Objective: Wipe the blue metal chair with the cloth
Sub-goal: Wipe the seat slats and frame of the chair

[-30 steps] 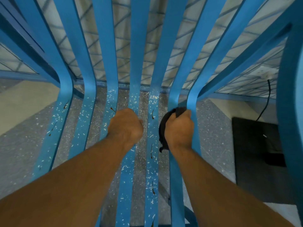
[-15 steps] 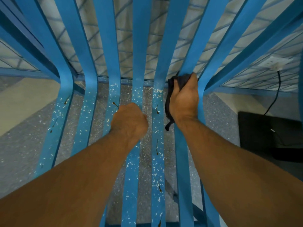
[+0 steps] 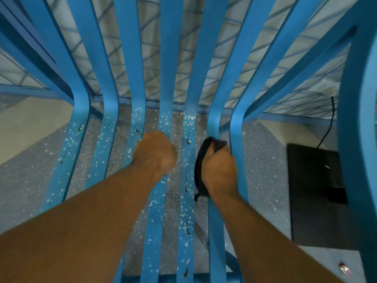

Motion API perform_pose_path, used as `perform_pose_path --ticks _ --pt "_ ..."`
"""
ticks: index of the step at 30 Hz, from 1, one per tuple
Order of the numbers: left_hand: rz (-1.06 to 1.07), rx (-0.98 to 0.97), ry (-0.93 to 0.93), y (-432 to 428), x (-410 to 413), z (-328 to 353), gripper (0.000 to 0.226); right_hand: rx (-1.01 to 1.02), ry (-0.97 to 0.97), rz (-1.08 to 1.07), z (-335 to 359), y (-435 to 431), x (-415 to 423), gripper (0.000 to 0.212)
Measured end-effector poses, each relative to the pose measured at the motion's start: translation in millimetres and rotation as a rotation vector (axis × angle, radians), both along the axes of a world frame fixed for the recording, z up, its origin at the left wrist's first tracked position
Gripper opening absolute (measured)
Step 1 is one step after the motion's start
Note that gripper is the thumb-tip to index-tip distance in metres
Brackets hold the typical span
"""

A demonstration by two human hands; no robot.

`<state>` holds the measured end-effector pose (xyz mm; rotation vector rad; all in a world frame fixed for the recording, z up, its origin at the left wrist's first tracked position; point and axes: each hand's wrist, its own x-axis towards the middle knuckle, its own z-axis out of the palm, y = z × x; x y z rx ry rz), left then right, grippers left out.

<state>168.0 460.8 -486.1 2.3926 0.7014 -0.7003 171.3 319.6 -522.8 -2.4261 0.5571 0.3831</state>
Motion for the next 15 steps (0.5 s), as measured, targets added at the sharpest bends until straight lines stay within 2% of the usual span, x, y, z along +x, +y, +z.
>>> perform_pose_path --ticks 4,10,12,15 --pt "0.010 -0.020 0.005 -1.2 -0.1 0.3 0.034 -0.009 -0.070 0.041 0.7 -2.8 -14.2 0.041" --pt "0.018 -0.026 -0.017 -0.3 -0.8 -3.3 0.035 0.078 -0.096 0.060 -2.3 9.0 47.3 0.031" --pt "0.022 -0.012 -0.022 -0.6 -0.9 -3.6 0.038 0.068 -0.188 0.068 -9.0 15.5 65.8 0.036" --pt "0.028 -0.024 -0.019 -1.0 -1.6 -3.4 0.035 0.006 -0.460 0.113 -17.7 21.8 73.0 0.047"
